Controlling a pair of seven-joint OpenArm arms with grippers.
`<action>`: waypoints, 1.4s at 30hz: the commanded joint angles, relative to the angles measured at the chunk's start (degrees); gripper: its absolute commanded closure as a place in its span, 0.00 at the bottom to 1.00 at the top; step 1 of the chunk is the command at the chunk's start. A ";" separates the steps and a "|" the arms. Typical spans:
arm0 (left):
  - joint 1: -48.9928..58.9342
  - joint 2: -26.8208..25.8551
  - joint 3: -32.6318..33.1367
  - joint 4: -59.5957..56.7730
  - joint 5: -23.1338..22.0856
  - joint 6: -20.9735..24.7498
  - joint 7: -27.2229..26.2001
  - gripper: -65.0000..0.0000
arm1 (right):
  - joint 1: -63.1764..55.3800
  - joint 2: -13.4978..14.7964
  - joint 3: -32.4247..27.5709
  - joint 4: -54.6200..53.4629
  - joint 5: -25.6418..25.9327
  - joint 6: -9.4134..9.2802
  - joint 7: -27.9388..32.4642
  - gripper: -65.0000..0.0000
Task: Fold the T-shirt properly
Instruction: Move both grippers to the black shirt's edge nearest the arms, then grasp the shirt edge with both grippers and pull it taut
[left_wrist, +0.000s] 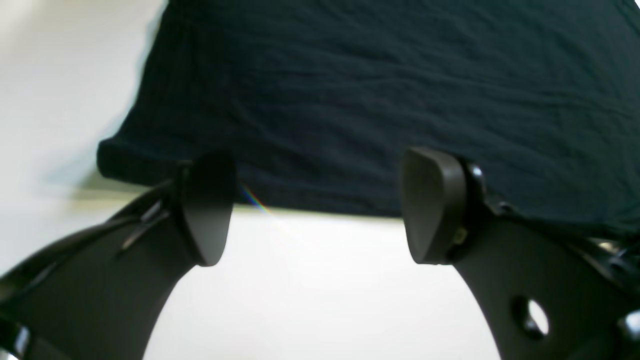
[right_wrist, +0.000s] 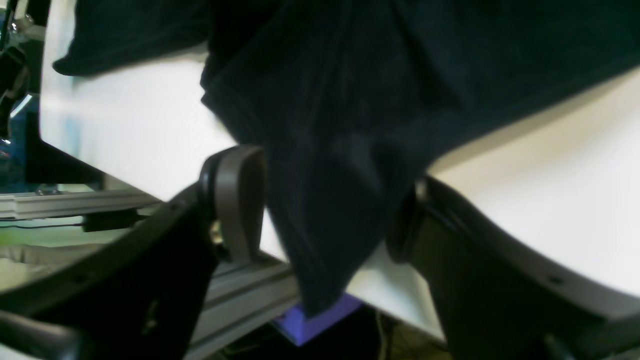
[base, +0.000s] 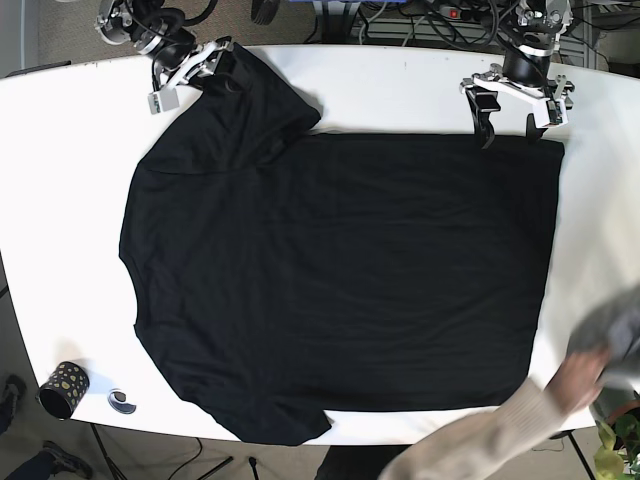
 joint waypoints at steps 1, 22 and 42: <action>0.45 -0.34 -0.35 1.04 -0.37 -0.36 -1.56 0.28 | -1.39 0.01 0.11 -0.06 -3.56 -0.60 -3.27 0.47; -5.79 -0.43 -17.58 -2.56 -23.31 -2.30 16.29 0.26 | -1.04 0.10 -0.06 0.20 -3.64 -0.60 -3.27 1.00; -17.05 -1.48 -27.51 -18.12 -27.53 -7.04 32.73 0.27 | -0.25 0.10 0.03 1.08 -3.64 -0.60 -3.27 1.00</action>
